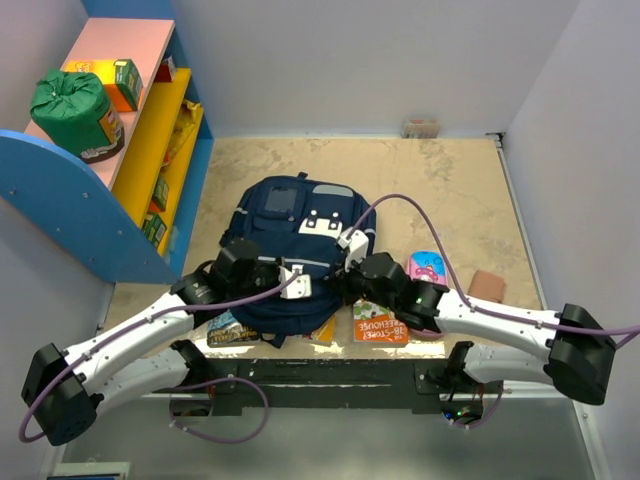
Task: Pack the student bag
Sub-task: Unzip the student bag at the center of the board.
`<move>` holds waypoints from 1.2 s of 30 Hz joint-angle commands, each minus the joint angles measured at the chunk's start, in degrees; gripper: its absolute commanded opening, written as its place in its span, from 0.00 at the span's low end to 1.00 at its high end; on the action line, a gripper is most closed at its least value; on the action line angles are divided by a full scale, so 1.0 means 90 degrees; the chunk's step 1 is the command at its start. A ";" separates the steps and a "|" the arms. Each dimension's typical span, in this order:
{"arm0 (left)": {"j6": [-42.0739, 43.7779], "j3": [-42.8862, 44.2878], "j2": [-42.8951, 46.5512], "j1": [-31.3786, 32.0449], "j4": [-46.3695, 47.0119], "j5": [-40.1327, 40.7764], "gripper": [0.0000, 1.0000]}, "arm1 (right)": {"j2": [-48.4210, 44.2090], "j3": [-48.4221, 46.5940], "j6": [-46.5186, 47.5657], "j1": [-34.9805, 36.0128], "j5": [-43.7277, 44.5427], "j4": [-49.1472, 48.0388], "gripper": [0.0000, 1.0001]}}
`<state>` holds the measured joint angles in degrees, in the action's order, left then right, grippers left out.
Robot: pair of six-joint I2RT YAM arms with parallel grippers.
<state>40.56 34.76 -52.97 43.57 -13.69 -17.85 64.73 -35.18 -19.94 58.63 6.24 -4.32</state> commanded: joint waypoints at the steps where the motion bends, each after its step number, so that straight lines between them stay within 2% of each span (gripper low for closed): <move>1: -0.0453 0.0073 -0.0149 0.0177 0.0945 -0.0380 0.00 | 0.0392 -0.0143 -0.0693 0.0379 -0.0478 -0.1033 0.00; 3: -0.0629 0.0228 -0.0257 0.0275 0.0994 -0.0585 0.00 | 0.0813 -0.0455 -0.0811 0.0409 -0.0644 -0.1288 0.00; 6: -0.0766 0.0598 -0.0384 0.0315 0.0722 -0.0800 0.27 | 0.1138 -0.0613 -0.0997 0.0399 -0.0304 -0.1093 0.00; 7: -0.0727 0.0697 -0.0413 0.0305 0.0469 -0.0781 0.44 | 0.1051 -0.0603 -0.1103 0.0399 -0.0167 -0.0919 0.00; 8: -0.0717 0.0775 -0.0413 0.0315 0.0341 -0.0665 0.52 | 0.0973 -0.0506 -0.1162 0.0390 0.0317 -0.0830 0.00; 13: -0.0319 0.1429 -0.0287 0.0188 -0.0935 -0.0235 0.71 | 0.0572 -0.0329 -0.1300 0.0185 0.0908 -0.0497 0.00; 16: 0.0296 0.1635 -0.0111 -0.0123 -0.1862 -0.0039 0.74 | 0.0571 -0.0427 -0.1232 0.0068 0.1016 -0.0370 0.00; 17: 0.0821 0.1606 -0.0062 -0.0279 -0.2060 0.0039 0.74 | 0.0591 -0.0466 -0.1222 0.0048 0.1006 -0.0331 0.00; 21: 0.2123 0.1236 0.0017 -0.1731 -0.2687 -0.0282 0.75 | 0.0698 -0.0642 -0.1192 -0.0020 0.0986 -0.0282 0.00; 25: 0.2923 0.1371 -0.0635 -0.2701 -0.2882 -0.0643 0.74 | 0.0699 -0.0661 -0.1192 -0.0040 0.0947 -0.0234 0.00; 27: 0.3265 0.1469 -0.0861 -0.2984 -0.3009 -0.0800 0.74 | 0.0669 -0.0662 -0.1211 -0.0050 0.0967 -0.0194 0.00; 31: 0.3969 0.1450 -0.1262 -0.3103 -0.3127 -0.0986 0.74 | 0.0581 -0.0681 -0.1212 -0.0059 0.1016 -0.0048 0.00; 36: 0.4039 0.1382 -0.1458 -0.3093 -0.2708 -0.1073 0.69 | 0.0513 -0.0691 -0.1212 -0.0098 0.1006 0.0060 0.00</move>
<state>72.31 46.72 -65.14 16.08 -40.07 -23.94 71.59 -38.35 -30.04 58.72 12.58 -3.07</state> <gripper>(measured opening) 0.717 0.056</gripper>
